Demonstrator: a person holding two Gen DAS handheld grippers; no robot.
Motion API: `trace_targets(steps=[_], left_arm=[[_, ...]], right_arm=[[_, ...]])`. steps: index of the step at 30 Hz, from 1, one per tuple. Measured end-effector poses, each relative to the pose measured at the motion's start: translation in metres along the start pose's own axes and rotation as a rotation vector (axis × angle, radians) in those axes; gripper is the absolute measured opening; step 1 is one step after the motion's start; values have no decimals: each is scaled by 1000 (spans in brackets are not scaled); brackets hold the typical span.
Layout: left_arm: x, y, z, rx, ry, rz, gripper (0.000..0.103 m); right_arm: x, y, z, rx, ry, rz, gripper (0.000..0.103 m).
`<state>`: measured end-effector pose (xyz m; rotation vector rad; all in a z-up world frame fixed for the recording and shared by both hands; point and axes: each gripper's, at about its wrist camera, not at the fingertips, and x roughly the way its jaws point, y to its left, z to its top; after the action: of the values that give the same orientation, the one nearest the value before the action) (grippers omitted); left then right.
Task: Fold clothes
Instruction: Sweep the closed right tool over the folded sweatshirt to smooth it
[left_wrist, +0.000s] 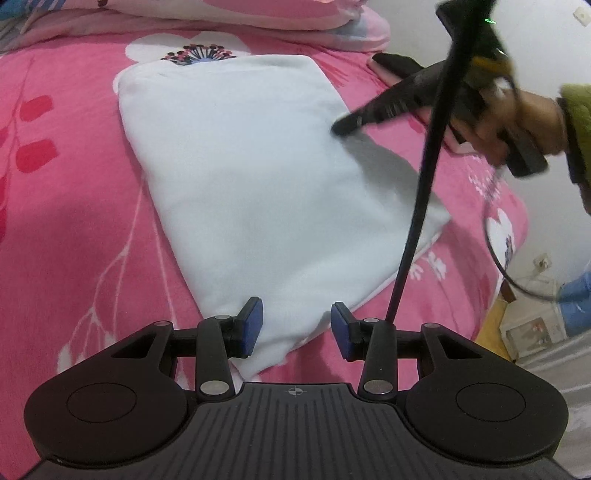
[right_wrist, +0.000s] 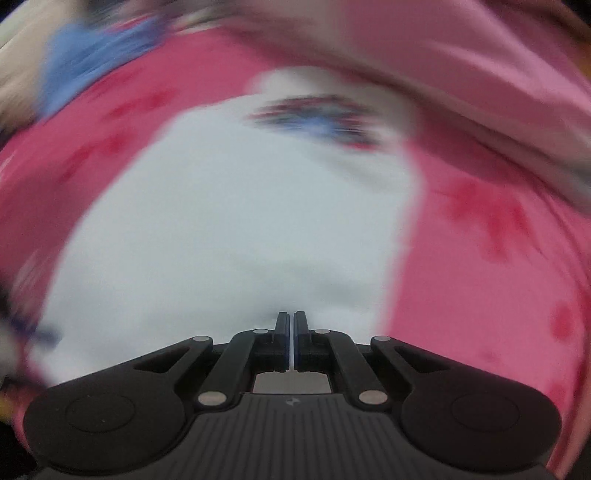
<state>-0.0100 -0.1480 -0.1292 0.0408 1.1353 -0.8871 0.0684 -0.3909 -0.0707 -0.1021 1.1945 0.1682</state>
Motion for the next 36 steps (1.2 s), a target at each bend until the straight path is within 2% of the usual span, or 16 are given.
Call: trace_targets(steps=[2,5,7,8,9,11,12,14,18,21,23,25,27,29,31,36], left_arm=[[-1,1,-1,-16,-6,-3,41],[-1,3,-2,-43,-20,-7,41],[-1,3,-3,-56,-26,-8,41],[-2,3,-4,-63,-28,-9,41],[-2,4,-4,-69,-30,-11,41],[-2,6,-5,-77,-32,-13,41],[-2,6,-5,-80,-32,-14,41],[-3,8,-5,-91,-33,-18,42],[-4,12,-5,-120,-37,-31,42],[-3,13,-4,-131,-34,-39,42],[-2,14,-3,-129,-31,-43,42],[-1,14,-3,-128,-29,-47,42],[0,14,-2,-130,-26,-53,42],[0,15,-2,-137,-25,-59,42],[0,17,-3,-145,-27,-64,42],[-1,21,-3,-173,-26,-77,42]], right_arm=[[-7,-20,11,65,-16,-47,1],[-19,-9,29,20,-68,42,1],[-11,-3,41,25,-70,113,1],[0,-4,47,38,-55,110,1],[11,-5,53,51,-40,103,1],[31,-18,66,108,-5,-6,0],[30,-24,70,152,-11,-27,0],[17,-18,79,161,-73,-55,0],[-3,25,90,23,-109,104,1],[12,61,93,-70,-64,243,1],[33,77,98,-84,-28,275,1],[52,83,100,-75,-9,224,1],[62,73,107,-10,-14,167,0],[55,56,113,86,-45,121,1],[45,46,113,127,-58,57,1],[-1,33,82,152,-46,89,1]])
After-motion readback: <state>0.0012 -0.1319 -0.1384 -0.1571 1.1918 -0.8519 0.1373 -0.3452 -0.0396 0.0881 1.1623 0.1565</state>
